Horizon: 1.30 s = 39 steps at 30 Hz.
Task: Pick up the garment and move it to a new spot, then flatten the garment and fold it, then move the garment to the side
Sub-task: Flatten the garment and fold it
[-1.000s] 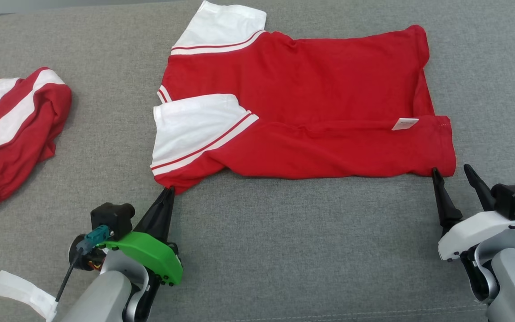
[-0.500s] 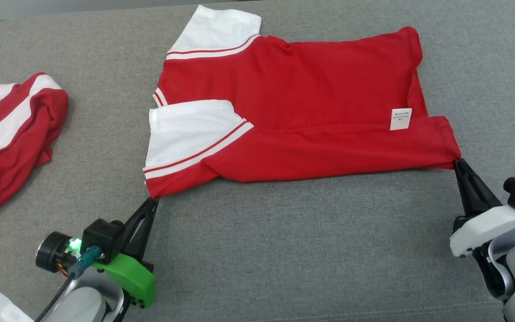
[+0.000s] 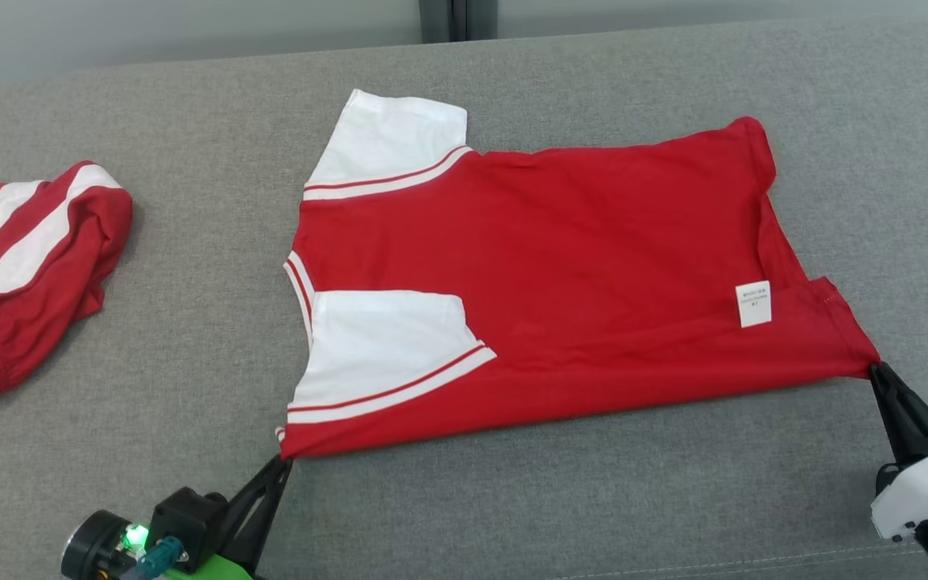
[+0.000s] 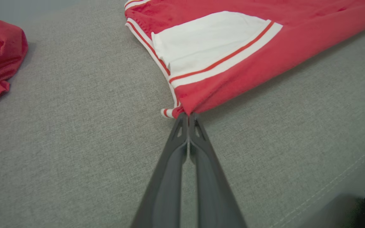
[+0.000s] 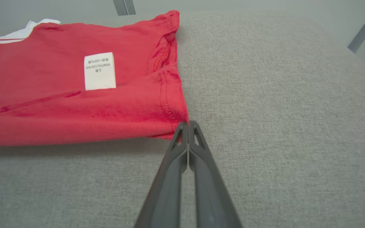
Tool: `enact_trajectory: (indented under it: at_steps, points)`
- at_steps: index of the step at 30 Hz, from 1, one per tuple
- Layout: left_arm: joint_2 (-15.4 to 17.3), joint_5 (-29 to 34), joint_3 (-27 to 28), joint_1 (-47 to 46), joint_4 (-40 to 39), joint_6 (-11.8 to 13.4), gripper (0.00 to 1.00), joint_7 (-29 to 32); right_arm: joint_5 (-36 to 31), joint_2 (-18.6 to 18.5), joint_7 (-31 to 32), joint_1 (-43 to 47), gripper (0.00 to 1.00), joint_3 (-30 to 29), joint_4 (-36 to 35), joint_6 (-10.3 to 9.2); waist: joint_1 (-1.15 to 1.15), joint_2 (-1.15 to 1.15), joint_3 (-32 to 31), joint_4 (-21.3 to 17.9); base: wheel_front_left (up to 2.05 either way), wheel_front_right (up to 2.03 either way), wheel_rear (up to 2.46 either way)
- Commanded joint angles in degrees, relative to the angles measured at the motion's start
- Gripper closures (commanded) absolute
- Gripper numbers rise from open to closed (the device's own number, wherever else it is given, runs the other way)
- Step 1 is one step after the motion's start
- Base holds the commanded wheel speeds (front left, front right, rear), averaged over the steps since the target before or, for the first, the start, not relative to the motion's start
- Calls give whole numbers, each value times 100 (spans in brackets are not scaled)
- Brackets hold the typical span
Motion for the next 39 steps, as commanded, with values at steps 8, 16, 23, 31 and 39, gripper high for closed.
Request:
enact_trajectory:
  at_steps: [8,16,23,31,39]
  points:
    - [-20,20,-200,464,-172,202,100,144,213,-88,-15,591,100,65,-110,-13,0,0,-72,15,0,0,0]
    - [-35,-61,-147,525,-151,354,100,154,295,5,-15,867,100,117,-151,-13,0,0,-80,28,0,0,0]
    - [-166,-321,-82,613,-30,389,95,96,197,-51,-15,883,0,151,-196,-12,0,0,-148,-24,0,0,0]
    - [-194,-686,156,799,-404,661,0,280,-14,45,-15,992,0,-344,-800,-12,0,0,-305,-89,0,0,0]
    - [16,-1451,1010,452,-1587,832,0,541,-706,731,-15,766,0,-830,-1508,-11,0,0,-339,-140,0,0,0]
